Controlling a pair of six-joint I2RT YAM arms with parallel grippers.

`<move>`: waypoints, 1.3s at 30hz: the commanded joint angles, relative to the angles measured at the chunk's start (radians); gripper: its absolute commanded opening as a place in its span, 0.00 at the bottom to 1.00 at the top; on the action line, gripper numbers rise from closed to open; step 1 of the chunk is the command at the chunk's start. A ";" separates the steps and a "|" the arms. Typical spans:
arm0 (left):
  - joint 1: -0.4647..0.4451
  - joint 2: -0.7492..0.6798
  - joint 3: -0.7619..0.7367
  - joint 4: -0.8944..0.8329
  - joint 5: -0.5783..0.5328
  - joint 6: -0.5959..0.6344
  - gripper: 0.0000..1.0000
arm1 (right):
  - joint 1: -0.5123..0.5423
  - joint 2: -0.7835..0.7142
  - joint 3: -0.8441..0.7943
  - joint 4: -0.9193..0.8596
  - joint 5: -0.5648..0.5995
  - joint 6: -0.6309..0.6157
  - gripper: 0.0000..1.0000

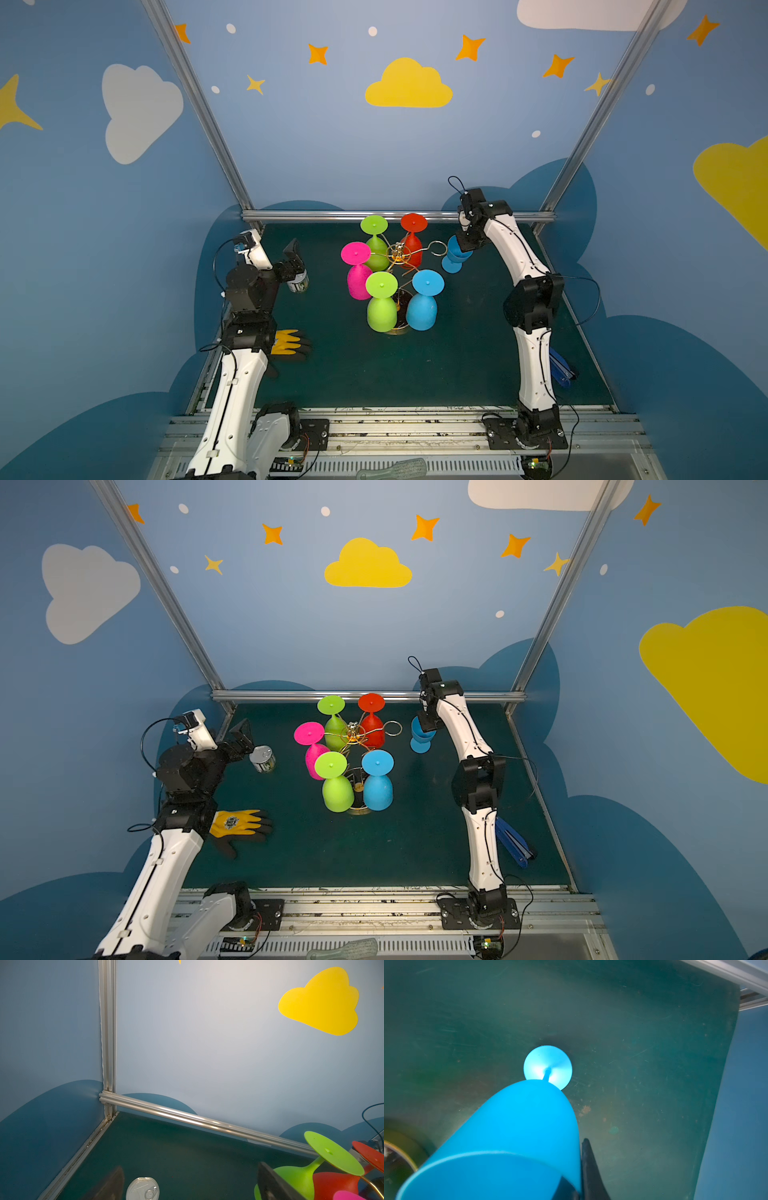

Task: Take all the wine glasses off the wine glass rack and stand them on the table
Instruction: 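Carry the light blue glass beside the rack and lower it upright with the right gripper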

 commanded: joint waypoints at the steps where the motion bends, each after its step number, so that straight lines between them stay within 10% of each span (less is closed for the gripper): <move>1: 0.004 -0.003 -0.004 0.027 0.015 -0.007 0.98 | 0.000 0.043 0.023 -0.018 -0.024 0.002 0.00; 10: 0.004 0.000 -0.003 0.024 0.010 -0.006 0.98 | -0.021 0.060 0.072 -0.045 -0.069 0.004 0.01; 39: 0.004 -0.010 -0.010 0.025 -0.032 0.013 0.99 | -0.102 -0.062 0.102 0.032 -0.241 0.105 0.55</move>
